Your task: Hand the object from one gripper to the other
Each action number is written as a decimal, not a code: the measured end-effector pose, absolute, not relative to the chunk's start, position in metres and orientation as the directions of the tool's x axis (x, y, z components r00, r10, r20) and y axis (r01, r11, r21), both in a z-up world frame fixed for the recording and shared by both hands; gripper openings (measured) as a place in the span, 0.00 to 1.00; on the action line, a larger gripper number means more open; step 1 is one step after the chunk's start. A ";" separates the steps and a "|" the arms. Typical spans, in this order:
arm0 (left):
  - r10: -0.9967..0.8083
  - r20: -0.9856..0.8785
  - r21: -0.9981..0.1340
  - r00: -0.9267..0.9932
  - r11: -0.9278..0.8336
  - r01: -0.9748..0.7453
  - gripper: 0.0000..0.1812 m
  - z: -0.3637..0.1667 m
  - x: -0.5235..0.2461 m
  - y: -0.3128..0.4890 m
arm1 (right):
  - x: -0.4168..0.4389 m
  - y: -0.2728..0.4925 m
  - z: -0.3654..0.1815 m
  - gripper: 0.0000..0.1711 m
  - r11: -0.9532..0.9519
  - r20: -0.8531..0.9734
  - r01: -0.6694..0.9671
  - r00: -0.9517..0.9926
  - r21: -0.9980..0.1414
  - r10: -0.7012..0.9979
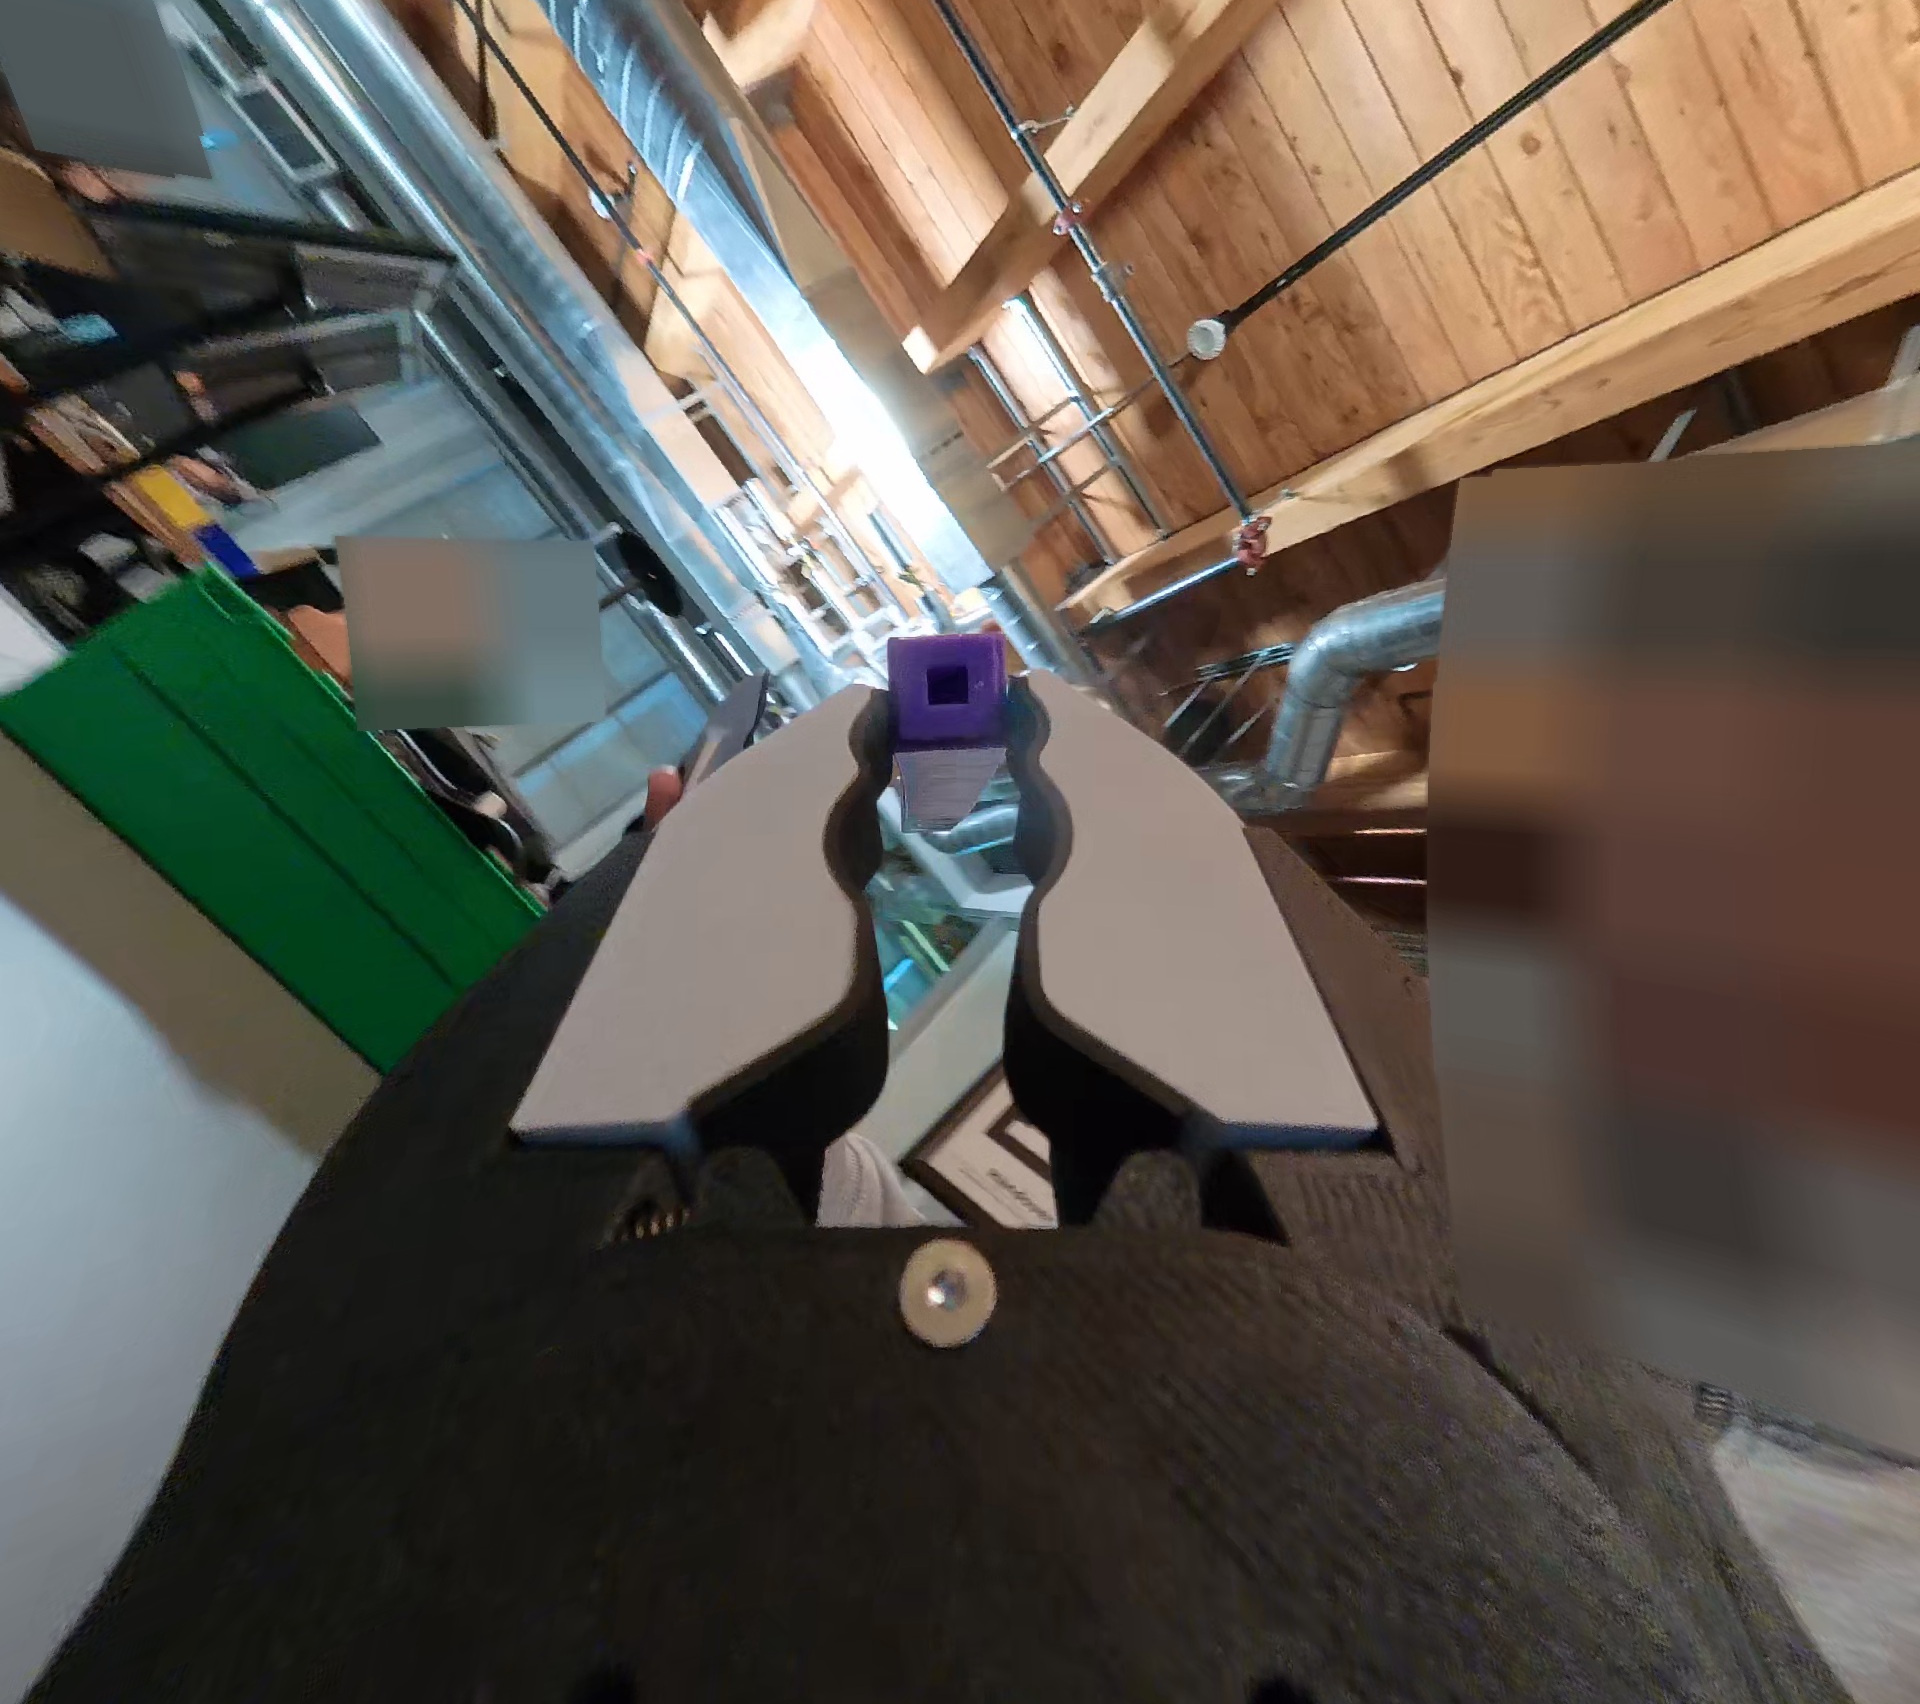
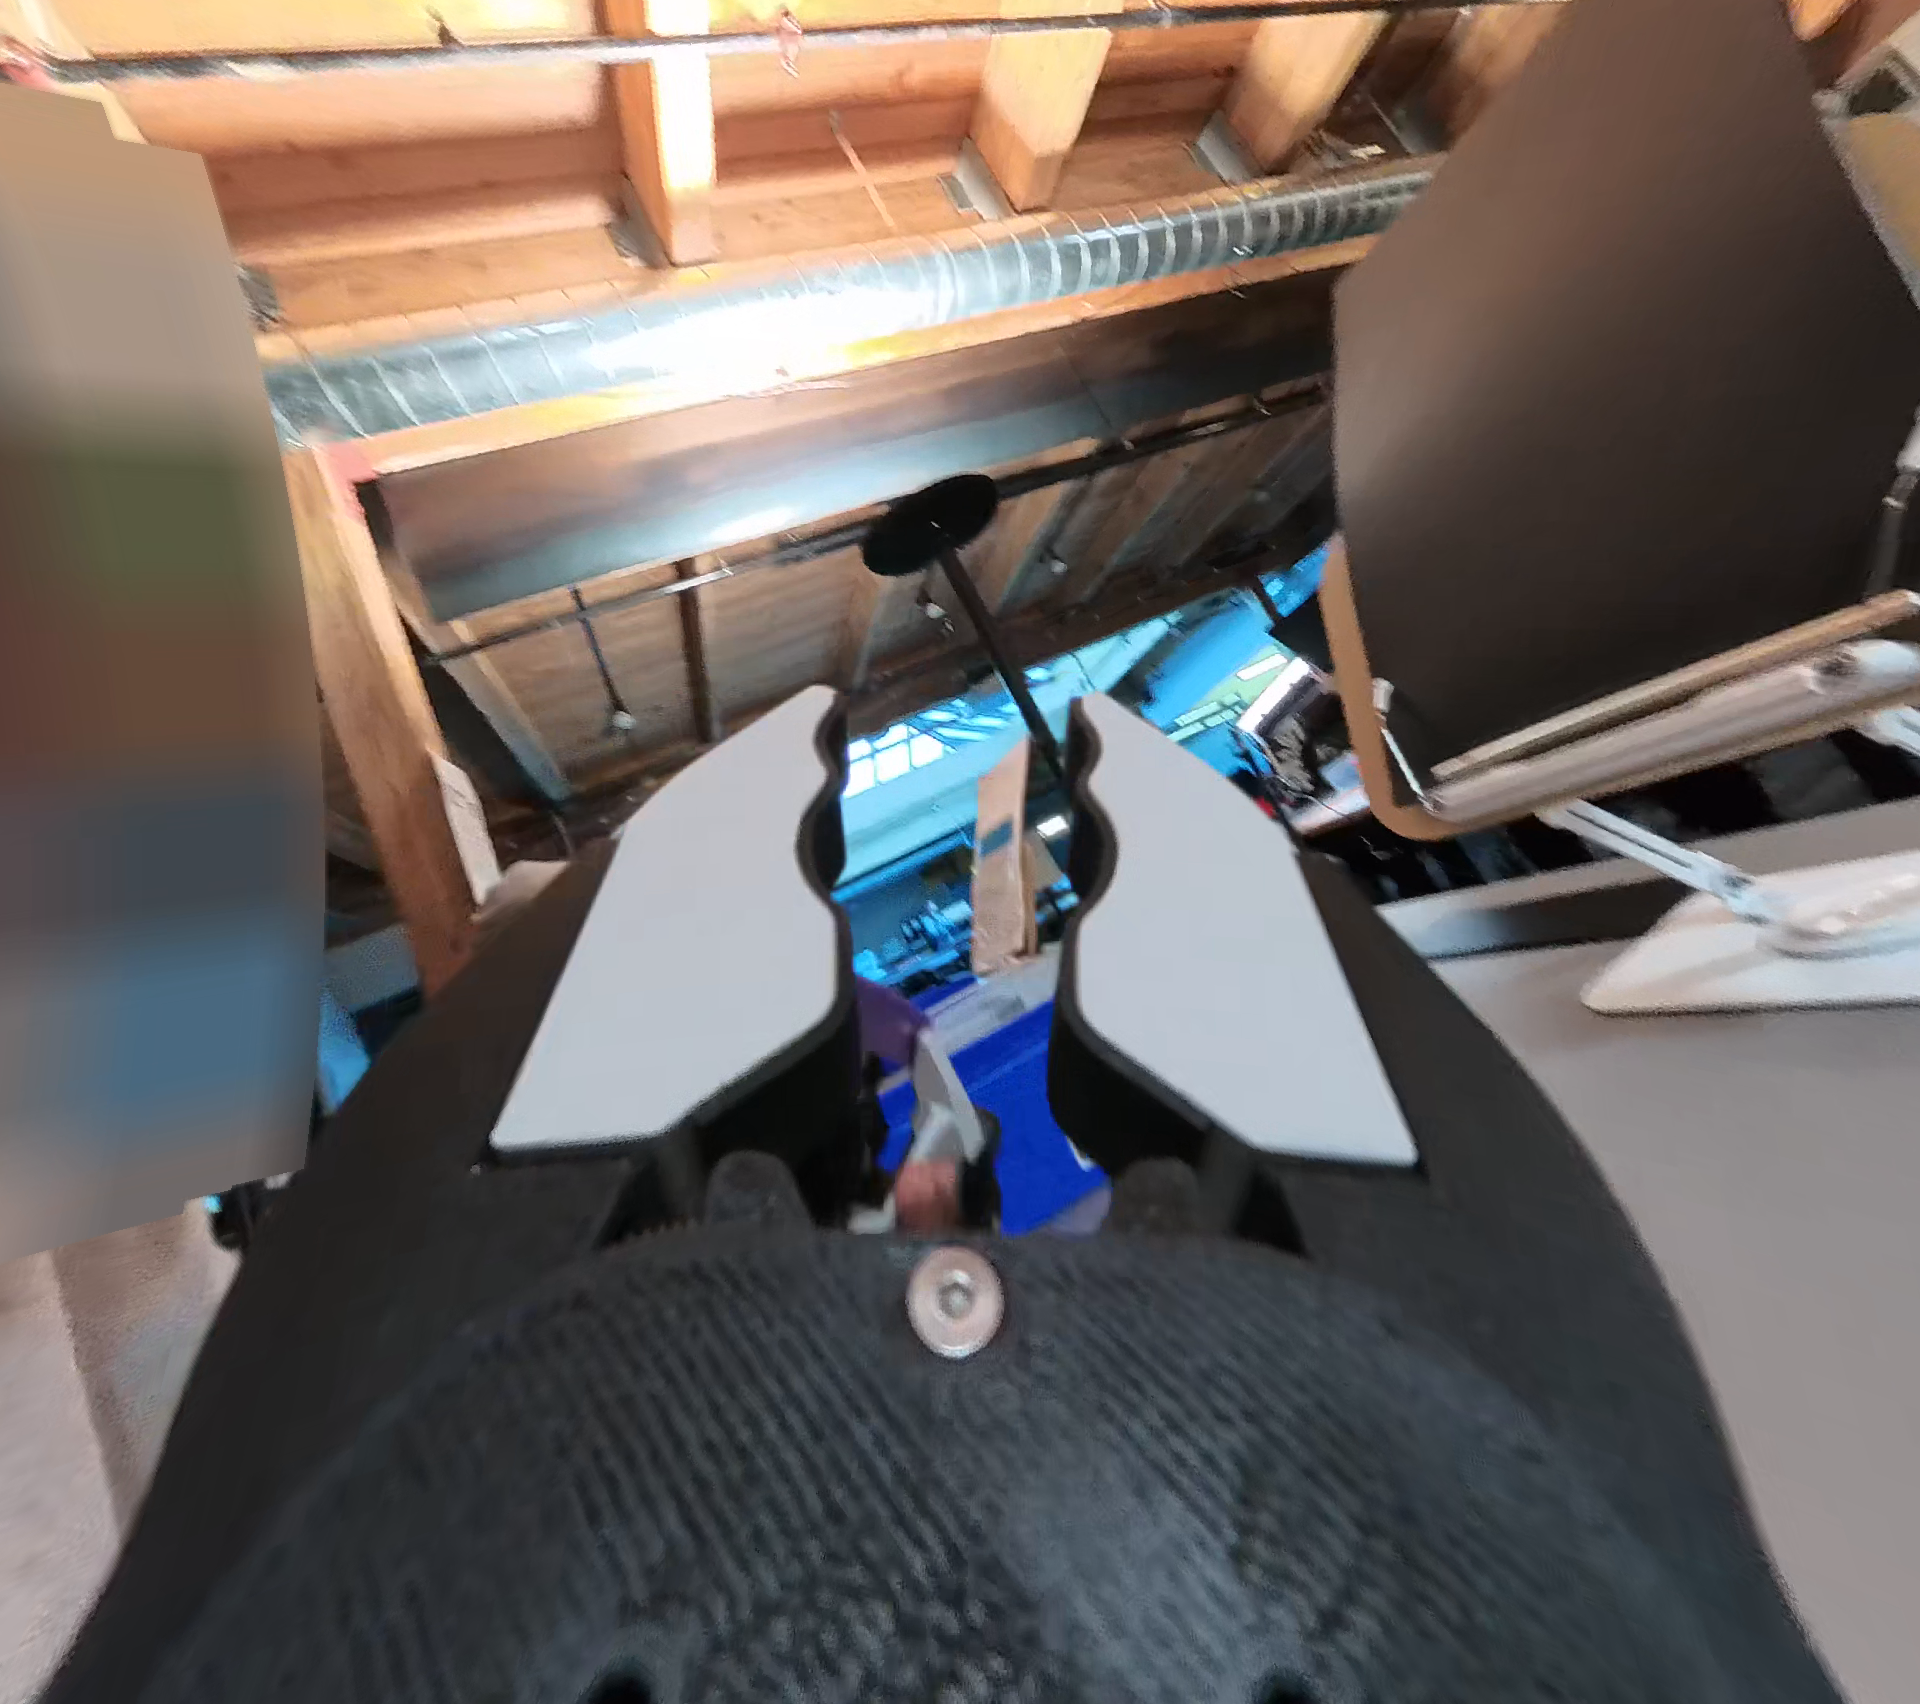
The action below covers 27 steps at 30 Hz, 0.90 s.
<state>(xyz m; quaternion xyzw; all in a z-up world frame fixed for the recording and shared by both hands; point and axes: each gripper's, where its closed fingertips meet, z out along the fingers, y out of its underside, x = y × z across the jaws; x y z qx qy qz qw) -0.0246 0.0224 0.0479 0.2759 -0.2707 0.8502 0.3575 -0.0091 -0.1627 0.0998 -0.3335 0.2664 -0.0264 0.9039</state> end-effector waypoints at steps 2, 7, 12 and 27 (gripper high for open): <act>0.390 0.649 -0.323 -0.653 -0.636 -0.701 0.12 0.055 -0.017 0.037 | 0.000 -0.163 0.086 0.24 0.745 -0.513 -0.190 0.828 -0.640 -0.228; 0.217 0.591 -0.465 -0.777 -0.695 -0.548 0.12 0.068 -0.001 0.074 | 0.002 -0.151 0.072 0.22 0.634 -0.611 -0.425 0.786 -0.646 -0.096; 0.172 0.560 -0.491 -0.810 -0.719 -0.492 0.12 0.076 0.004 0.092 | -0.009 -0.124 0.061 0.21 0.414 -0.543 -0.434 0.819 -0.800 -0.189; 0.175 0.460 -0.614 -0.870 -0.645 -0.454 0.12 0.096 -0.027 0.063 | -0.047 -0.091 0.080 0.14 0.268 -0.465 -0.424 0.878 -0.865 -0.111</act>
